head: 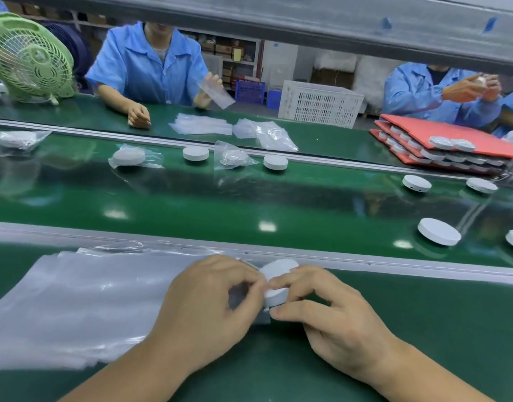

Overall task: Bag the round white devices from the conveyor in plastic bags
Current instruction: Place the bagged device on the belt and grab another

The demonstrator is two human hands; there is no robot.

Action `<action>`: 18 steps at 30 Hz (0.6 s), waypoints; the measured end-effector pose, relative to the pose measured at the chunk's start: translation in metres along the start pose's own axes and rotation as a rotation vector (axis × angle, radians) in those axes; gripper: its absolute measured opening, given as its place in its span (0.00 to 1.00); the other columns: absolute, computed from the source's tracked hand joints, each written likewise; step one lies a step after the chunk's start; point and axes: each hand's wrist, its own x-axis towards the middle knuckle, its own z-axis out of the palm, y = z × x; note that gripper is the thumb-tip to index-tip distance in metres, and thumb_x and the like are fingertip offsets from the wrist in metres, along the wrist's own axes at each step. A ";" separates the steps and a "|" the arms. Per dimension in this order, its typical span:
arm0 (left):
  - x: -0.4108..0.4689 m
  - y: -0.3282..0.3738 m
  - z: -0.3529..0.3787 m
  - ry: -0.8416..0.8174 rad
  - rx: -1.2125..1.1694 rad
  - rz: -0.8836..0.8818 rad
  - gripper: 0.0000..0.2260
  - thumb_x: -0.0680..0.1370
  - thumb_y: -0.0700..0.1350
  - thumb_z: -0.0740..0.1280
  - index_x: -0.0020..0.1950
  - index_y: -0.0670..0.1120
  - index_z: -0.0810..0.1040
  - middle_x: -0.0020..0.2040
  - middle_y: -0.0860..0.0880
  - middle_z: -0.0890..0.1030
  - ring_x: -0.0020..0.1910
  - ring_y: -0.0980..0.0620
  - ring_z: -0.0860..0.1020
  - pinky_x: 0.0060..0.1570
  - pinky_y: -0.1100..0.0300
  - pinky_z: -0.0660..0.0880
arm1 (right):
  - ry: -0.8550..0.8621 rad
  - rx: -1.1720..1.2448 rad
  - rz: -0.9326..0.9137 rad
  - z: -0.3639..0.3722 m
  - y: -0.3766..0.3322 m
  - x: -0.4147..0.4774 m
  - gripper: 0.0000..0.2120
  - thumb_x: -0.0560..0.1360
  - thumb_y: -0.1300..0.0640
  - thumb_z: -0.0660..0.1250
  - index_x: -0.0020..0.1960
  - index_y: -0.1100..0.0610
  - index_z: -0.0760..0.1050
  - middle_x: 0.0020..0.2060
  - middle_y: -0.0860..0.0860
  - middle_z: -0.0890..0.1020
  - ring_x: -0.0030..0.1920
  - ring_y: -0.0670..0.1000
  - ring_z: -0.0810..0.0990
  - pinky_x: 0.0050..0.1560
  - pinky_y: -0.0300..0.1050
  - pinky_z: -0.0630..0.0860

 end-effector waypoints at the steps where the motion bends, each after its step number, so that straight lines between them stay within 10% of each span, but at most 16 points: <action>1: -0.001 0.001 -0.001 -0.052 -0.079 0.051 0.10 0.73 0.60 0.69 0.53 0.62 0.83 0.52 0.70 0.81 0.54 0.67 0.78 0.53 0.65 0.76 | 0.049 0.042 0.029 0.001 -0.001 -0.001 0.13 0.79 0.71 0.66 0.52 0.55 0.83 0.47 0.50 0.78 0.58 0.54 0.84 0.55 0.51 0.79; 5: -0.003 -0.003 0.001 -0.155 -0.102 0.154 0.31 0.71 0.61 0.76 0.70 0.64 0.69 0.64 0.70 0.75 0.61 0.72 0.73 0.58 0.76 0.68 | 0.285 0.062 0.209 -0.002 -0.004 0.005 0.16 0.72 0.62 0.80 0.57 0.53 0.83 0.48 0.47 0.79 0.52 0.47 0.84 0.52 0.40 0.79; 11: -0.001 -0.001 0.005 0.139 -0.275 0.287 0.11 0.79 0.48 0.68 0.61 0.54 0.76 0.61 0.62 0.77 0.59 0.63 0.77 0.53 0.70 0.74 | 0.144 0.337 0.528 -0.003 -0.007 0.014 0.22 0.68 0.39 0.79 0.60 0.41 0.83 0.67 0.44 0.80 0.69 0.50 0.78 0.66 0.47 0.75; 18: 0.001 0.001 0.003 0.174 -0.346 0.172 0.06 0.81 0.49 0.64 0.58 0.53 0.71 0.55 0.57 0.75 0.56 0.54 0.78 0.55 0.64 0.74 | 0.171 0.350 0.673 0.001 -0.011 0.018 0.05 0.69 0.48 0.79 0.44 0.40 0.87 0.39 0.42 0.87 0.40 0.44 0.86 0.44 0.33 0.78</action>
